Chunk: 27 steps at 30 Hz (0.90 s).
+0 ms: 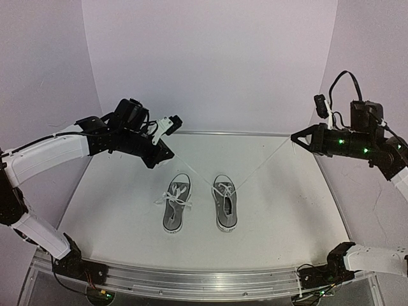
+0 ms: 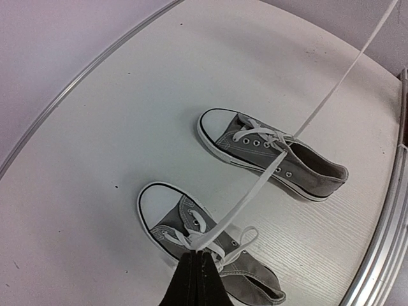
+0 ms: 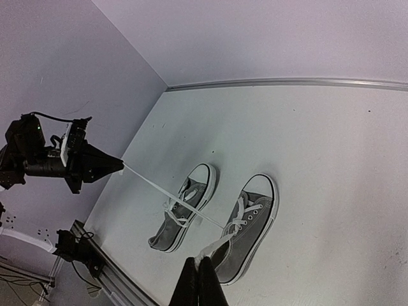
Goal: Tie the shoes
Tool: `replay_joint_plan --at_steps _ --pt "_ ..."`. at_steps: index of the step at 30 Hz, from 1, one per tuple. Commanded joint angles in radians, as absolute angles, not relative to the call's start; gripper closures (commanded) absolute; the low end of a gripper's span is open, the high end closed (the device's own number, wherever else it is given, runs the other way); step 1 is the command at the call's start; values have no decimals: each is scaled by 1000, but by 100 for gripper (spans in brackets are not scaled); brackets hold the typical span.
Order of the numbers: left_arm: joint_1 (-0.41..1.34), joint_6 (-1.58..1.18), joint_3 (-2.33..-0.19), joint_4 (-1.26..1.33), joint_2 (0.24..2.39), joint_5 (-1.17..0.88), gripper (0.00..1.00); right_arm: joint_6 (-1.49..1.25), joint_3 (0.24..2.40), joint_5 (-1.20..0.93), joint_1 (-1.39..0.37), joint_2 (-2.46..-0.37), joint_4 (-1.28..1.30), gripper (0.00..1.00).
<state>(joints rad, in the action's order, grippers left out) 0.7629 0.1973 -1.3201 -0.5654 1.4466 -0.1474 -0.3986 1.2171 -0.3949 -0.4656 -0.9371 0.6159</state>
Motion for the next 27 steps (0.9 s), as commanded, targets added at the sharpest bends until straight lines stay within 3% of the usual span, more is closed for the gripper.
replay_joint_plan --at_steps 1,11,17,27 --pt "767 180 -1351 -524 1458 -259 100 -407 1192 -340 -464 -915 585 100" --pt "794 200 -1244 -557 1439 -306 100 -458 963 -116 -464 -907 608 100" --pt "843 232 -1190 -544 1410 -305 100 -417 1030 -62 -464 -947 595 100" --pt "1000 368 -1186 -605 1410 -302 100 -405 1141 -492 -475 -1217 302 100"
